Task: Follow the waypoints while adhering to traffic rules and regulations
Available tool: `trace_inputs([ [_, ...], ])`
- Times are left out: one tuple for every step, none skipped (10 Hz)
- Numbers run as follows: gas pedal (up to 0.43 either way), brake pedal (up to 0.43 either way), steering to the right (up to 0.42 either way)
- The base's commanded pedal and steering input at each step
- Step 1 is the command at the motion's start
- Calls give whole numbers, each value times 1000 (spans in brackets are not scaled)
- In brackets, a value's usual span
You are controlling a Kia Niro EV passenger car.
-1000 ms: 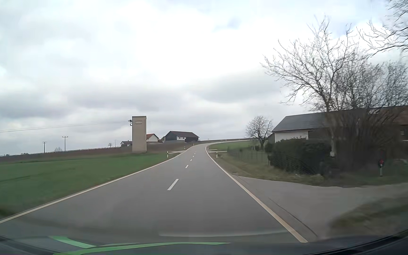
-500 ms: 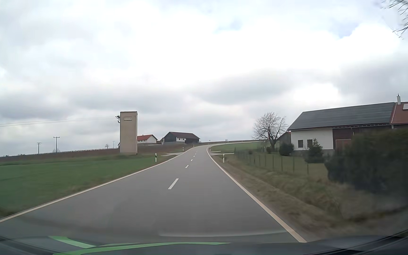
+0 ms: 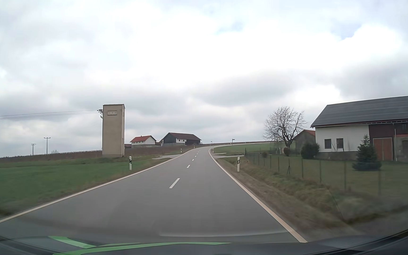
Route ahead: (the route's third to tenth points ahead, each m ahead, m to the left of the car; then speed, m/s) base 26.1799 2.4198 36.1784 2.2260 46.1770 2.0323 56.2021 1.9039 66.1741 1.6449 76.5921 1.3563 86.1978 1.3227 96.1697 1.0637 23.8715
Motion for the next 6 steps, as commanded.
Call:
trace_inputs([
  [299, 0, -3],
  [299, 0, -3],
  [299, 0, -3],
  [299, 0, -3],
  [299, 0, -2],
  [299, 0, -1],
])
